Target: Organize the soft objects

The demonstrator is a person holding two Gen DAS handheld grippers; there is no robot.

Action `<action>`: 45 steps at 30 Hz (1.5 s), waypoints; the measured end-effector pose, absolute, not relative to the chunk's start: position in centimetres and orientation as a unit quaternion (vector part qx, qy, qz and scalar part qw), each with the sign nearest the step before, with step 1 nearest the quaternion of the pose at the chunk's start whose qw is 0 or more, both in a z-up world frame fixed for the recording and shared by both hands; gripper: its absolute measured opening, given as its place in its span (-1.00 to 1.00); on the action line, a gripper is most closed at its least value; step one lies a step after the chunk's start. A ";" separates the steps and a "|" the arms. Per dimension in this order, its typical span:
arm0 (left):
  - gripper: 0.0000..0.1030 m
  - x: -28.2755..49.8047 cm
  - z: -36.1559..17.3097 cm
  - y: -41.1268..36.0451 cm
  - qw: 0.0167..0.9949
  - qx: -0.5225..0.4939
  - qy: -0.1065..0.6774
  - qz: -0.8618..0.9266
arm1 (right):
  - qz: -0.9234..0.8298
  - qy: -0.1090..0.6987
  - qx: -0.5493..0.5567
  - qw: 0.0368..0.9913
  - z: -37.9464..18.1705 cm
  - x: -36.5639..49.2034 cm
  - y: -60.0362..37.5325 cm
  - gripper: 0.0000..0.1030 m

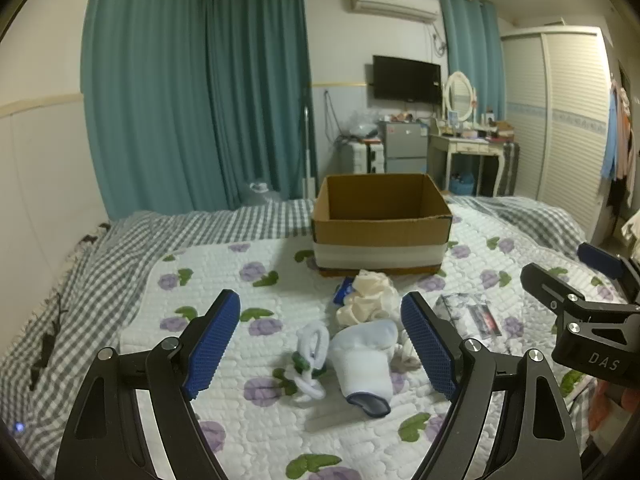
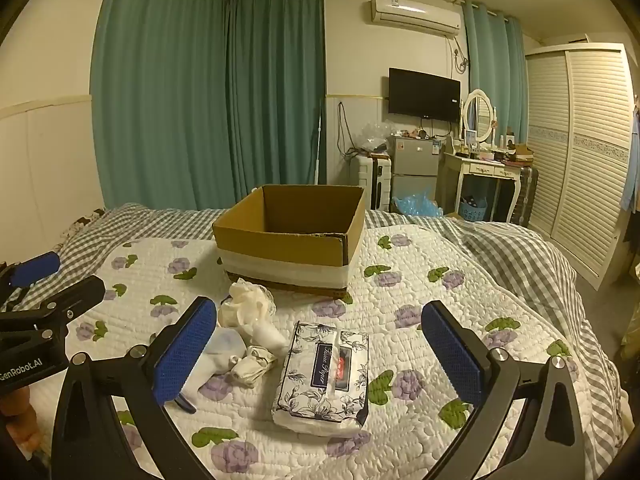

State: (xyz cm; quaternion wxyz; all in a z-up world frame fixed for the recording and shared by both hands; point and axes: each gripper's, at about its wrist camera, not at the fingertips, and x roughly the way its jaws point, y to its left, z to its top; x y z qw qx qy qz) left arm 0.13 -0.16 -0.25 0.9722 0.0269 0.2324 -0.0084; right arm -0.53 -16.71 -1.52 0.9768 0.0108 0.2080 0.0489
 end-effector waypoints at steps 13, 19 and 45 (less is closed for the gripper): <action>0.63 0.2 -0.2 -0.2 0.972 0.027 0.233 -0.008 | 0.048 0.211 0.010 0.976 -1.7 -0.5 -16.8 1.00; 0.63 -0.1 -0.2 0.1 0.972 0.027 0.233 -0.007 | 0.048 0.212 0.009 0.976 -1.7 -0.4 -16.7 1.00; 0.63 -0.1 -0.2 0.4 0.972 0.027 0.234 -0.006 | 0.048 0.218 0.006 0.975 -2.1 -0.4 -16.6 1.00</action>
